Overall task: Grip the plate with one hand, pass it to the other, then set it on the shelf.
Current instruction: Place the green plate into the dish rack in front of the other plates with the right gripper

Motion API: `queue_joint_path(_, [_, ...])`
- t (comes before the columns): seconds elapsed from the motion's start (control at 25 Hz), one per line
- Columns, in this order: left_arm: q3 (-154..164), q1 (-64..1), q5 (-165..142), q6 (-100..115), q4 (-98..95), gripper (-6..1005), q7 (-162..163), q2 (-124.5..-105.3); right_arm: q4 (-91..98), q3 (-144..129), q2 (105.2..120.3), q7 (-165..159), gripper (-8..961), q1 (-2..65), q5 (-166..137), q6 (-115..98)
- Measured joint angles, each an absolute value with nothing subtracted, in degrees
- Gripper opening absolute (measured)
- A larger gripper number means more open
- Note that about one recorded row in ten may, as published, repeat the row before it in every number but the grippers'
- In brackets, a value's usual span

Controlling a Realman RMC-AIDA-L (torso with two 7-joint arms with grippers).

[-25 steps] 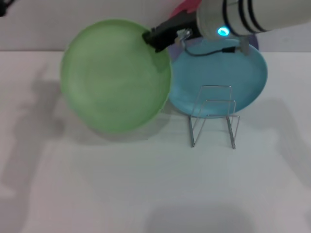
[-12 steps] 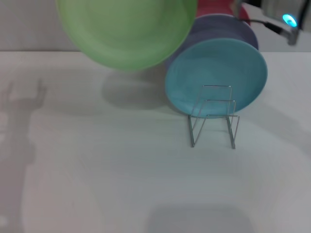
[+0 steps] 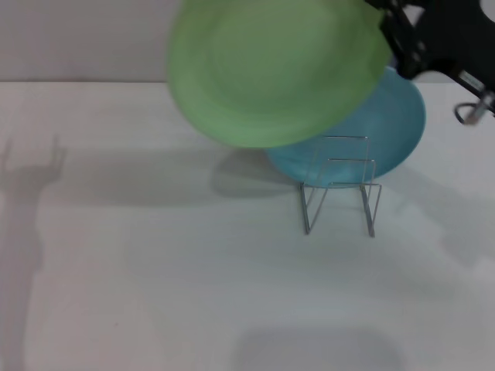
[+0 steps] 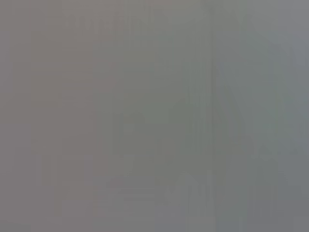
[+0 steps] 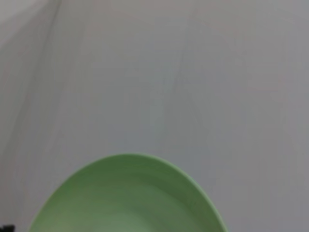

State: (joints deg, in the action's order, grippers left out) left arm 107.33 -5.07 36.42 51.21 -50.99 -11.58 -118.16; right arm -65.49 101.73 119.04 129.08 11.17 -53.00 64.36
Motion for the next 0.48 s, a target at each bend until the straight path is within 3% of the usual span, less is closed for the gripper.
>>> queue_joint_path(0.48, [107.42, -5.52, 35.53, 51.32, -49.48, 788, -11.20, -118.21, -60.29, 109.06, 119.18, 143.37, 38, 7.96, -51.02, 73.44])
